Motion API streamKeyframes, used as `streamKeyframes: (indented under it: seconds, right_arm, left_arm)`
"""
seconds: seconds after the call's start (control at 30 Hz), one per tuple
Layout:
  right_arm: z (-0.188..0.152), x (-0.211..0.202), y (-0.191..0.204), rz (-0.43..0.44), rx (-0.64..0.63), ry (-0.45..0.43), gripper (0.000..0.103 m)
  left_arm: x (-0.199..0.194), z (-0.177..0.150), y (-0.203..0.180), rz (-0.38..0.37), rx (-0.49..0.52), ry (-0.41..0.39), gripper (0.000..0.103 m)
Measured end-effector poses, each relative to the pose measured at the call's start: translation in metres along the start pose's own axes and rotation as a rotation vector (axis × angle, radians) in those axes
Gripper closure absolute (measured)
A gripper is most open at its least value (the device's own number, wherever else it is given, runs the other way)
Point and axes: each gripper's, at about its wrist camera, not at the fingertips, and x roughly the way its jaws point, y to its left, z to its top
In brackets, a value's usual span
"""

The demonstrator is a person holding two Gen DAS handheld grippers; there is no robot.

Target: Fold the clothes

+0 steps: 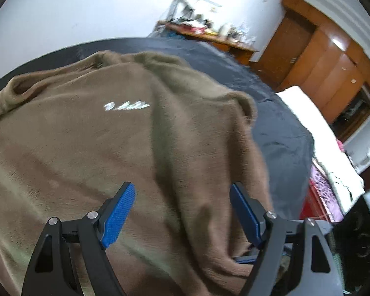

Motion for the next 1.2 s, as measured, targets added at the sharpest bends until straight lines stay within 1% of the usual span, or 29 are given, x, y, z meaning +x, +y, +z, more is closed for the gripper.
streamKeyframes:
  seconds: [0.07, 0.13, 0.17, 0.23, 0.33, 0.4, 0.53, 0.63, 0.7, 0.77, 0.83, 0.87, 0.93, 1.0, 1.07, 1.13, 1.2]
  right_arm:
    - [-0.001, -0.005, 0.0, -0.001, -0.006, -0.003, 0.027]
    - [-0.002, -0.02, -0.002, 0.016, -0.001, -0.016, 0.027]
    - [-0.001, -0.034, -0.006, 0.01, 0.006, -0.031, 0.027]
    - [-0.003, -0.06, -0.008, -0.026, 0.02, -0.058, 0.027]
    - [-0.009, -0.094, -0.021, -0.125, 0.076, -0.085, 0.027]
    - [-0.015, -0.1, -0.033, -0.195, 0.124, -0.078, 0.027]
    - [-0.031, -0.098, -0.048, -0.19, 0.201, -0.038, 0.027]
    - [-0.04, -0.078, -0.05, -0.203, 0.187, 0.032, 0.027]
    - [-0.041, -0.062, -0.045, -0.17, 0.182, 0.066, 0.027]
    - [-0.043, -0.048, -0.039, -0.105, 0.187, 0.078, 0.027]
    - [-0.043, -0.044, -0.036, -0.025, 0.192, 0.071, 0.027]
    - [-0.043, -0.042, -0.036, 0.014, 0.198, 0.062, 0.027]
    - [-0.041, -0.045, -0.037, 0.087, 0.22, 0.015, 0.027]
    - [-0.036, -0.047, -0.041, 0.189, 0.269, -0.045, 0.026]
    - [-0.029, -0.043, -0.044, 0.265, 0.297, -0.089, 0.026]
    - [-0.022, -0.036, -0.042, 0.314, 0.306, -0.11, 0.026]
    - [-0.016, -0.019, -0.037, 0.322, 0.292, -0.095, 0.026]
  left_arm:
    - [-0.003, -0.001, -0.011, -0.004, 0.046, -0.012, 0.021]
    - [-0.002, -0.003, -0.016, 0.007, 0.07, -0.01, 0.021]
    - [0.0, -0.004, -0.017, 0.009, 0.075, -0.005, 0.021]
    - [0.004, -0.006, -0.016, 0.001, 0.069, 0.009, 0.021]
    - [0.01, -0.009, -0.015, -0.009, 0.053, 0.027, 0.021]
    - [0.012, -0.011, -0.016, -0.015, 0.048, 0.034, 0.021]
    - [0.009, -0.016, -0.023, -0.017, 0.059, 0.036, 0.021]
    - [0.003, -0.021, -0.027, -0.011, 0.072, 0.035, 0.021]
    - [-0.001, -0.026, -0.03, -0.006, 0.084, 0.034, 0.021]
    - [-0.004, -0.029, -0.032, -0.006, 0.093, 0.033, 0.021]
    - [-0.006, -0.033, -0.033, -0.011, 0.099, 0.036, 0.021]
    - [-0.007, -0.035, -0.034, -0.014, 0.099, 0.038, 0.021]
    - [-0.008, -0.037, -0.035, -0.022, 0.094, 0.046, 0.021]
    - [-0.009, -0.04, -0.038, -0.044, 0.094, 0.053, 0.021]
    - [-0.015, -0.043, -0.042, -0.079, 0.099, 0.058, 0.021]
    - [-0.02, -0.045, -0.045, -0.11, 0.105, 0.062, 0.021]
    - [-0.024, -0.046, -0.049, -0.118, 0.111, 0.065, 0.021]
